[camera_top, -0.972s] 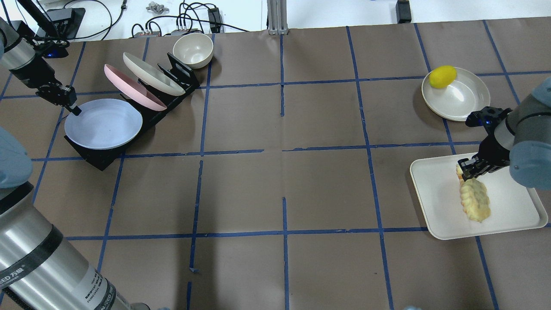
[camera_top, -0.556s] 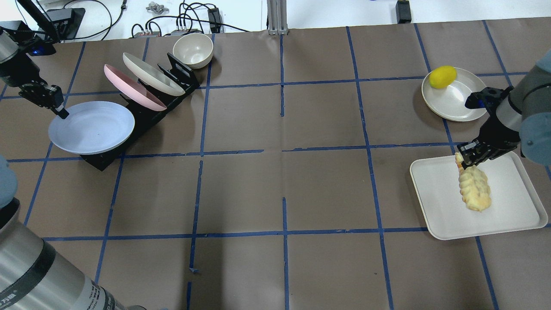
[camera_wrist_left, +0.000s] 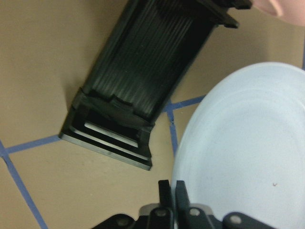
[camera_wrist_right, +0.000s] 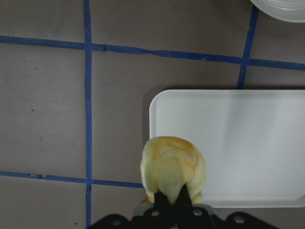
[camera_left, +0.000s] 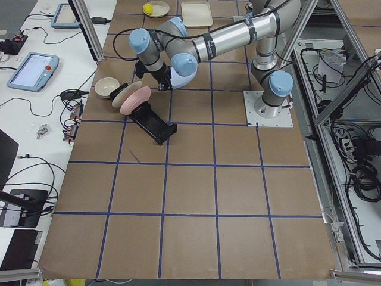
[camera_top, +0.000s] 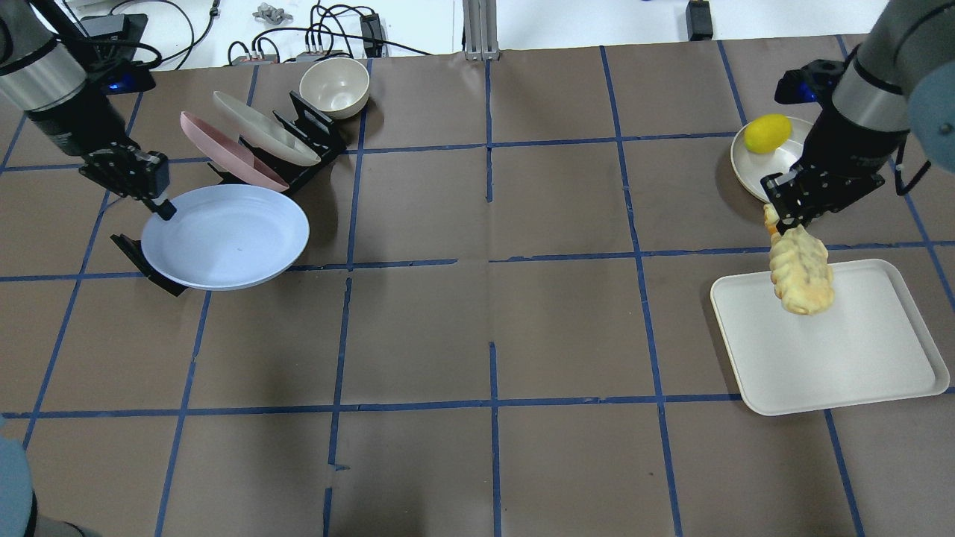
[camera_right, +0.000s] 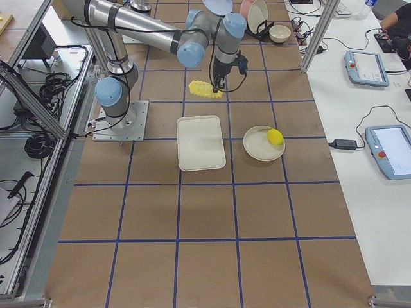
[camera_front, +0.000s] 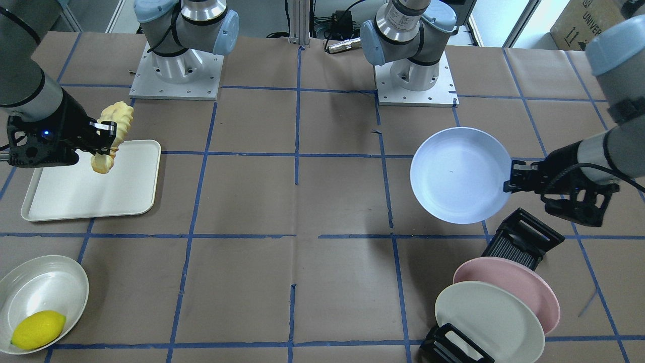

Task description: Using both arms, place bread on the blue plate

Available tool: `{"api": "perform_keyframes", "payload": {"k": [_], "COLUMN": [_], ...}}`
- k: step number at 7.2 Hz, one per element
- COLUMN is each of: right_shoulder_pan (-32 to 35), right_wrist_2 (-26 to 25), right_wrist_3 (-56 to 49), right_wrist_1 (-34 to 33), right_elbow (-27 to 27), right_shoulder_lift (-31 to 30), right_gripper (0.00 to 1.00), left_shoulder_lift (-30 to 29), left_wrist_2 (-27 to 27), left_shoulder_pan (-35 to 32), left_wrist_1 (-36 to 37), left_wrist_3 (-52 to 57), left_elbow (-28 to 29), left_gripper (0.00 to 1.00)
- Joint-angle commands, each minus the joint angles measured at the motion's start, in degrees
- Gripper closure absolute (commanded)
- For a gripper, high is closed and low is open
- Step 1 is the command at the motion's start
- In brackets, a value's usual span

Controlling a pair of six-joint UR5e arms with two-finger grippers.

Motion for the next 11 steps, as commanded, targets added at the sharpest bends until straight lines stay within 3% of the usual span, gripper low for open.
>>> {"api": "perform_keyframes", "payload": {"k": [1,3,6,9,11], "right_shoulder_pan": [8.03,8.41,8.41,8.41,8.41], "right_wrist_2": [-0.38,-0.12,-1.69,-1.26,-1.17], "right_wrist_3": [8.46,9.02,8.23,8.49,8.49], "right_wrist_1": [5.32,5.41,4.80,4.79,4.79], "right_elbow": [-5.83,-5.58,-5.14,-4.87,-3.91], "right_shoulder_lift": [0.36,0.28,0.71,0.45,0.54], "right_gripper": [0.86,0.86,0.85,0.85,0.84], "left_shoulder_lift": [0.29,-3.13,-8.58,-12.81,-12.99], "left_wrist_2": [-5.72,-9.51,-15.57,-15.85,-15.77], "left_shoulder_pan": [-7.88,-14.91,-19.33,-24.78,-24.88], "left_wrist_1": [3.13,14.77,29.38,39.25,40.77], "left_wrist_3": [-8.80,-9.73,-13.16,-16.24,-16.15], "left_elbow": [-2.28,-4.64,-8.25,-10.44,-12.56], "left_gripper": [0.92,0.92,0.92,0.91,0.86]}}
